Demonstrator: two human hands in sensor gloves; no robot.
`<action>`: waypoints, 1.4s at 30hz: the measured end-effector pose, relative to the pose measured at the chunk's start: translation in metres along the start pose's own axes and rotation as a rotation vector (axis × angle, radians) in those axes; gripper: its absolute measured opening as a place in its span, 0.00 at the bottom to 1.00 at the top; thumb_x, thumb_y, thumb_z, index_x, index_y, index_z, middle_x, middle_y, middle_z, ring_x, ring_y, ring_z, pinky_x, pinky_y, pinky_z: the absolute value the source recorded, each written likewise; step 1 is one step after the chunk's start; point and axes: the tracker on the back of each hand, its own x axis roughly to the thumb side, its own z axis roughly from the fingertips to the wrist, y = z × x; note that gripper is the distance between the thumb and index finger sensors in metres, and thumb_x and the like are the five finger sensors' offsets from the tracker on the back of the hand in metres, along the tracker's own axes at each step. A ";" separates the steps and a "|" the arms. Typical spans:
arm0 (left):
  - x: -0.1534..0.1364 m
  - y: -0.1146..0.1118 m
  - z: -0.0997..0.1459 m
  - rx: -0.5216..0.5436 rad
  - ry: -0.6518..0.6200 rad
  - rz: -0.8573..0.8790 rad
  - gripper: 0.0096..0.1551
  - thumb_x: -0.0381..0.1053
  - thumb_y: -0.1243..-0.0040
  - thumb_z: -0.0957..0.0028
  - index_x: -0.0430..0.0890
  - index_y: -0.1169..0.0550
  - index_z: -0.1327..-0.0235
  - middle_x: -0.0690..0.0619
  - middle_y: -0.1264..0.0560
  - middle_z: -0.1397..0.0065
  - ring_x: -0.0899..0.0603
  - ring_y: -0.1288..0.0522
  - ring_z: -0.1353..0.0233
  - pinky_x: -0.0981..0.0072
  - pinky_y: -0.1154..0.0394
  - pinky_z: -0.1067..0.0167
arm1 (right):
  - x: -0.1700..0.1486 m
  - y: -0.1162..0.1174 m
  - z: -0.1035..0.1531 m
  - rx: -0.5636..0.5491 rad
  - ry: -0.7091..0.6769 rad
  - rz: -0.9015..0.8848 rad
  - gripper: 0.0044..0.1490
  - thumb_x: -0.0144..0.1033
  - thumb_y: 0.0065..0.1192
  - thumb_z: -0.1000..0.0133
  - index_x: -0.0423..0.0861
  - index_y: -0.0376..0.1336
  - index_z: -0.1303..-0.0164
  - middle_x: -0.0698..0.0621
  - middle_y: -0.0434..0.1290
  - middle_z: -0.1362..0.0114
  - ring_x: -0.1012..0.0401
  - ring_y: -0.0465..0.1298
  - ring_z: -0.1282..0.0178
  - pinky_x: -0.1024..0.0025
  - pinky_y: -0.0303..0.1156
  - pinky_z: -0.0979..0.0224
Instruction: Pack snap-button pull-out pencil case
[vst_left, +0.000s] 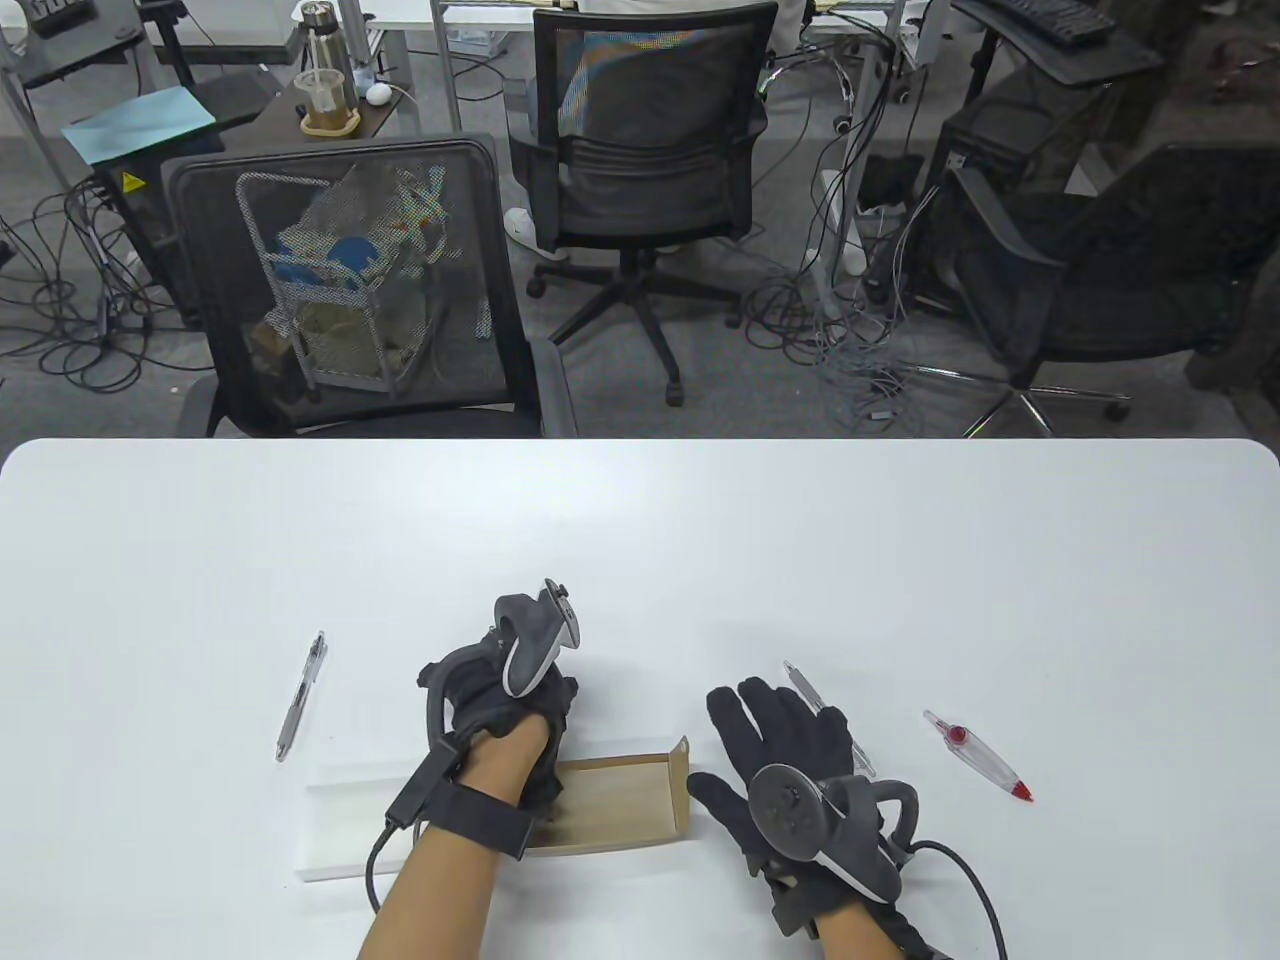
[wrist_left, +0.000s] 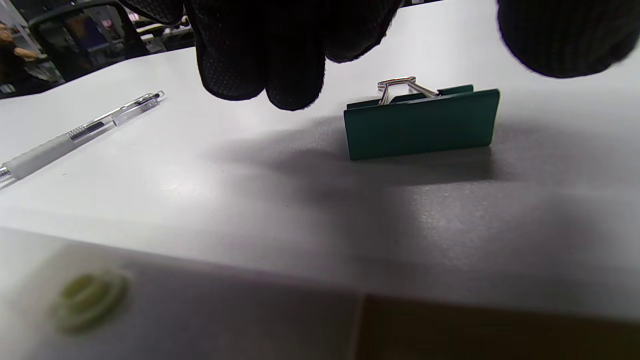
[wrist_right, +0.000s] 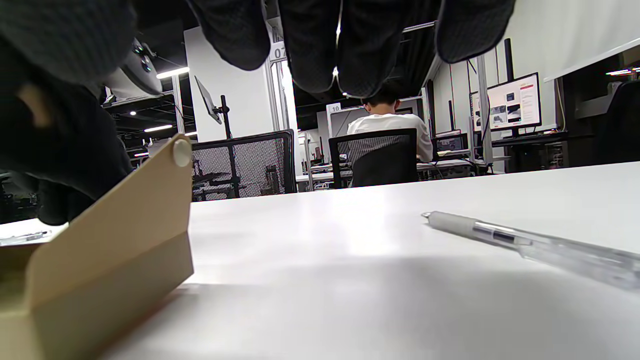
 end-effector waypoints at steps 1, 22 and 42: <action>0.003 -0.001 -0.001 -0.001 0.011 -0.018 0.53 0.78 0.42 0.67 0.57 0.31 0.25 0.53 0.25 0.26 0.39 0.24 0.24 0.36 0.40 0.21 | 0.000 0.001 0.000 0.003 0.001 -0.005 0.50 0.75 0.53 0.54 0.66 0.52 0.21 0.56 0.60 0.12 0.53 0.64 0.15 0.37 0.57 0.18; -0.029 0.004 0.011 0.070 -0.270 0.277 0.45 0.68 0.32 0.64 0.59 0.28 0.28 0.56 0.28 0.25 0.40 0.26 0.24 0.32 0.46 0.20 | 0.002 0.005 0.000 0.004 -0.005 0.008 0.49 0.75 0.53 0.54 0.66 0.52 0.21 0.55 0.60 0.13 0.53 0.64 0.16 0.38 0.57 0.19; -0.116 -0.048 0.099 0.295 -0.898 0.172 0.45 0.63 0.27 0.66 0.61 0.27 0.28 0.57 0.29 0.22 0.42 0.27 0.21 0.32 0.46 0.20 | 0.009 0.006 -0.001 0.007 0.008 0.071 0.49 0.75 0.52 0.53 0.66 0.51 0.21 0.56 0.59 0.12 0.53 0.64 0.16 0.38 0.57 0.19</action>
